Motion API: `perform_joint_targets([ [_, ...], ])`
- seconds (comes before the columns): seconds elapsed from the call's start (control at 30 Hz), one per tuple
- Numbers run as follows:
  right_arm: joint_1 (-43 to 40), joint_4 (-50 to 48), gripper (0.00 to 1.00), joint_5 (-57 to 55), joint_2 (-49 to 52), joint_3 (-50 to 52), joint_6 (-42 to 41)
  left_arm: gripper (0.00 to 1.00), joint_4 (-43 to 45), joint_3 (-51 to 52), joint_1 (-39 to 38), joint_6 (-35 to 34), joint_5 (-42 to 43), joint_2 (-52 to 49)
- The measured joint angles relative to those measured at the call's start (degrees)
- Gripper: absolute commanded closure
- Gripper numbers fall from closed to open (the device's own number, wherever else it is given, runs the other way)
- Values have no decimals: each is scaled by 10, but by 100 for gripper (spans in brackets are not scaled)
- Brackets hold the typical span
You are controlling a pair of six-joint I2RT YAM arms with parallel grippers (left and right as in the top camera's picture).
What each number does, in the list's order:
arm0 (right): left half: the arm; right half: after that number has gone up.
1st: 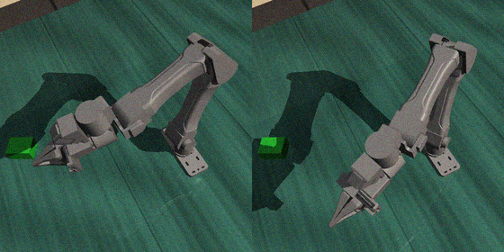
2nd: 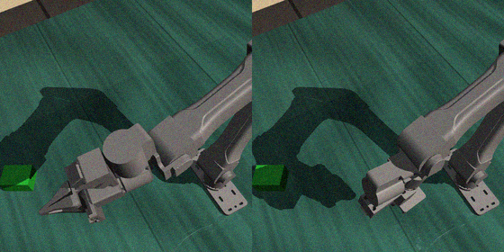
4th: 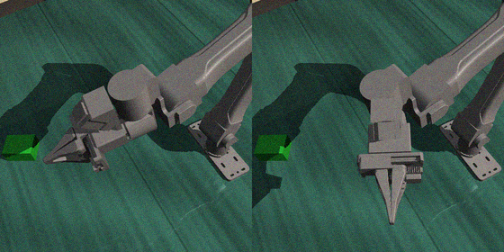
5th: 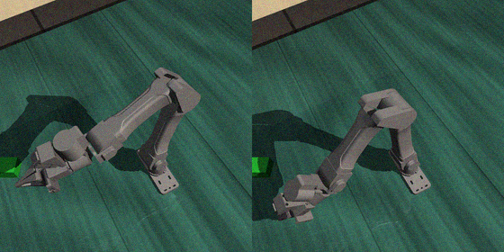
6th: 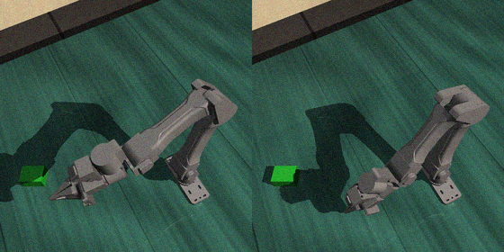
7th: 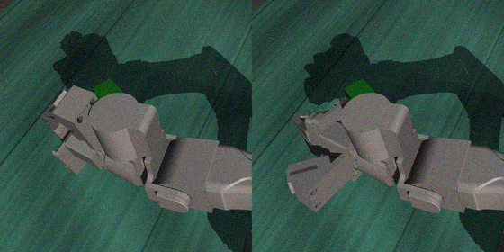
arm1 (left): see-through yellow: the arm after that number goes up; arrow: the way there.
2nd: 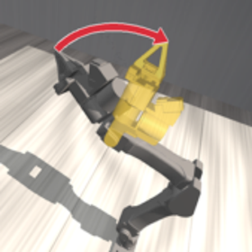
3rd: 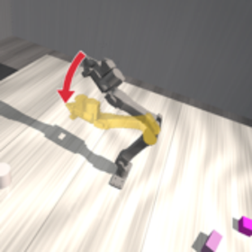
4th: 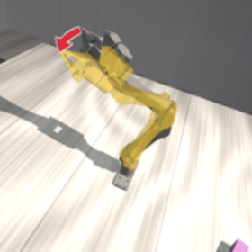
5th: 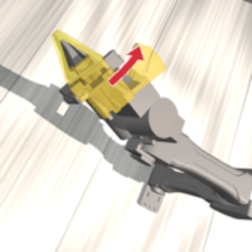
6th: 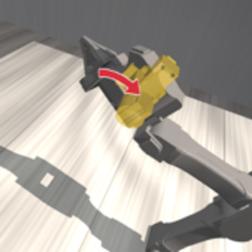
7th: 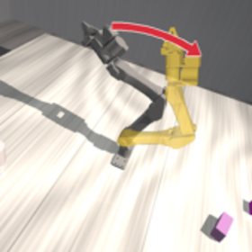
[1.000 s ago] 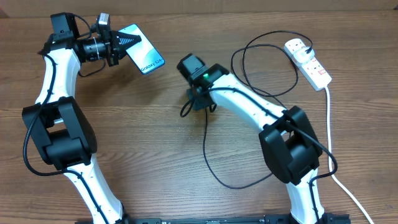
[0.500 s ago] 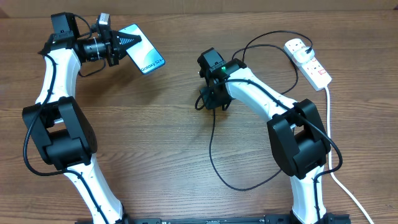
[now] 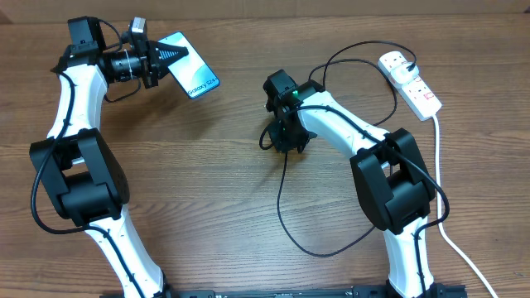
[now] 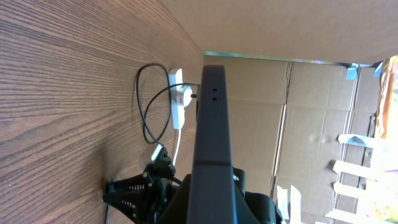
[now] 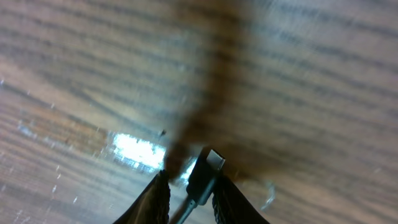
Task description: Plug charger to phone and switch on socket
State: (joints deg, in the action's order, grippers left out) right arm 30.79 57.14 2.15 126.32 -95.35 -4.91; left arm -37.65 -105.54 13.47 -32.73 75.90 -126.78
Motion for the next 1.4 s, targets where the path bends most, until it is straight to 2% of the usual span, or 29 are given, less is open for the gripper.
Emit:
perform_joint_targets([
  [0.23,-26,39,70,52,0,0,-30,96,0,0,0,0,-1,0],
  [0.3,-36,42,58,61,0,0,-45,96,0,0,0,0,-1,0],
  [0.33,-42,41,56,66,0,0,-55,96,0,0,0,0,-1,0],
  [0.53,-60,17,47,78,0,0,-102,96,0,0,0,0,-1,0],
  [0.7,-59,-1,45,80,0,-7,-116,96,2,0,0,0,-5,0],
  [0.9,-58,81,45,23,1,-59,-169,96,2,0,0,0,-9,0],
  [1.1,-56,98,50,36,1,-61,-219,96,2,0,0,0,-10,0],
  [1.4,-42,80,58,56,8,-17,-245,96,2,0,-6,0,-11,0],
])
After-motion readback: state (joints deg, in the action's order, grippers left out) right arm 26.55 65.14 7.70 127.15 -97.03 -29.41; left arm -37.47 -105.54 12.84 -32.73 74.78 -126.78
